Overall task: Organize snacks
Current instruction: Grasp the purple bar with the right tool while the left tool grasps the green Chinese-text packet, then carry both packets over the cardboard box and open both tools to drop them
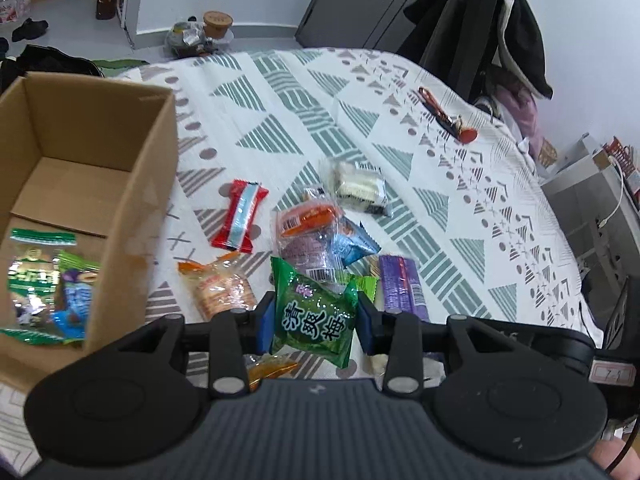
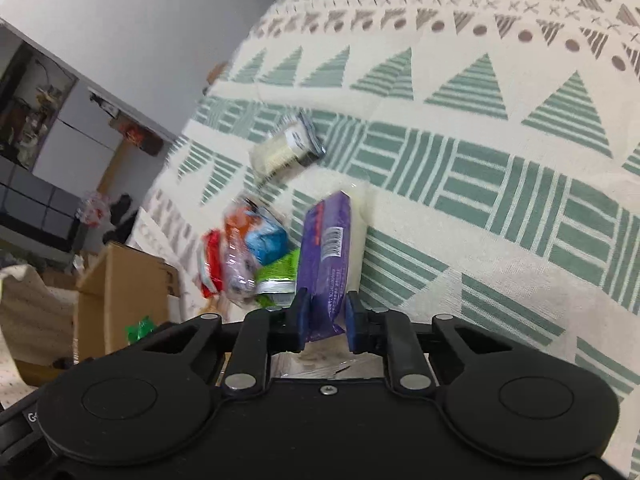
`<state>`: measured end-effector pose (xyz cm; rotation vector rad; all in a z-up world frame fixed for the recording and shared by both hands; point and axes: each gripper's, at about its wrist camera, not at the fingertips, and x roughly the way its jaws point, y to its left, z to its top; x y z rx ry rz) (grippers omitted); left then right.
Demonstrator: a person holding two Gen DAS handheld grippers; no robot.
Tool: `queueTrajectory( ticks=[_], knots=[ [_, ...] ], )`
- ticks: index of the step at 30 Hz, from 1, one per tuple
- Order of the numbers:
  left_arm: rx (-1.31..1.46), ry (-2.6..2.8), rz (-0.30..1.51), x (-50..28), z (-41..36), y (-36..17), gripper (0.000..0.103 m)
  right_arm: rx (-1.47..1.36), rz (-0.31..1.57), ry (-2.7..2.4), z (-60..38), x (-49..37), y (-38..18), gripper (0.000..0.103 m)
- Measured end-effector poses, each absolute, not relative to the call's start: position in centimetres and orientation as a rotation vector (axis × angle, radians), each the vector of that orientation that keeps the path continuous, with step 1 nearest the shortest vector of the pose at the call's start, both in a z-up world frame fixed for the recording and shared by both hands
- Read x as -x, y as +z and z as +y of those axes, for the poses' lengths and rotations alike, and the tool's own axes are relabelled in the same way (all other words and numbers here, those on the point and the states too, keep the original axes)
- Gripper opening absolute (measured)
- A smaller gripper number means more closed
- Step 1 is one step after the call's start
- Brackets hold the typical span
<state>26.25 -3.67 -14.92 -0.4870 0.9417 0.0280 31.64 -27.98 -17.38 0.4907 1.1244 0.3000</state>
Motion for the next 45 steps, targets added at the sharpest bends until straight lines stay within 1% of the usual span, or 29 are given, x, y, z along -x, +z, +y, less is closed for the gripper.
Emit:
queueTrajectory(
  ticks=[9, 22, 37, 40, 45],
  knots=[
    [0.487, 0.054, 0.864, -23.4, -1.7, -11.4, 0.039, -0.536, 1.021, 0.388, -27.2, -30.0, -14.4, 0.017],
    [0.509, 0.168, 0.786, -19.2, 3.8, -8.2, 0.039, -0.495, 0.928, 0.552, -21.7, -27.9, -11.3, 0.015],
    [0.555, 0.267, 0.771, -17.3, 8.9, -7.9, 0.04, -0.468, 0.865, 0.647, -17.1, -26.1, -9.7, 0.015],
    [0.563, 0.275, 0.777, -17.2, 9.7, -8.2, 0.041, -0.457, 0.868, 0.679, -15.7, -26.0, -9.7, 0.015],
    [0.542, 0.306, 0.787, -17.1, 10.6, -8.5, 0.045, -0.449, 0.869, 0.705, -13.7, -25.8, -9.6, 0.014]
  ],
)
